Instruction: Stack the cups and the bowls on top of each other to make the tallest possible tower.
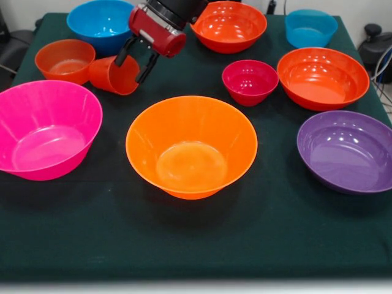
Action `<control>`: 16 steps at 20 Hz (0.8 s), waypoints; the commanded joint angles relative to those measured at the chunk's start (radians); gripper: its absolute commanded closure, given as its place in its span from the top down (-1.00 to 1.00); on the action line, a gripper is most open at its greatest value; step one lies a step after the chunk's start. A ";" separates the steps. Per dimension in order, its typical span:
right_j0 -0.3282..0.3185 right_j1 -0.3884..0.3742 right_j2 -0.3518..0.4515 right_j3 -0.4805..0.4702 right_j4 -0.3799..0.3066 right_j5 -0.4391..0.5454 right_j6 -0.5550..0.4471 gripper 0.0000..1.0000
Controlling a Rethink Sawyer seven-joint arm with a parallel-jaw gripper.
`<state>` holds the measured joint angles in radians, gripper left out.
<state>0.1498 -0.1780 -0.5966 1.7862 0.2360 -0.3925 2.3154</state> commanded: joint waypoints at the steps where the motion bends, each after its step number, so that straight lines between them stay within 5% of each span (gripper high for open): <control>1: 0.065 0.016 0.123 -0.041 0.112 0.182 0.124 1.00; 16: 0.300 0.199 -0.134 -0.092 0.374 0.480 0.142 1.00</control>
<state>0.3624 -0.1196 -0.6851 1.7846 0.4869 -0.1637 2.3154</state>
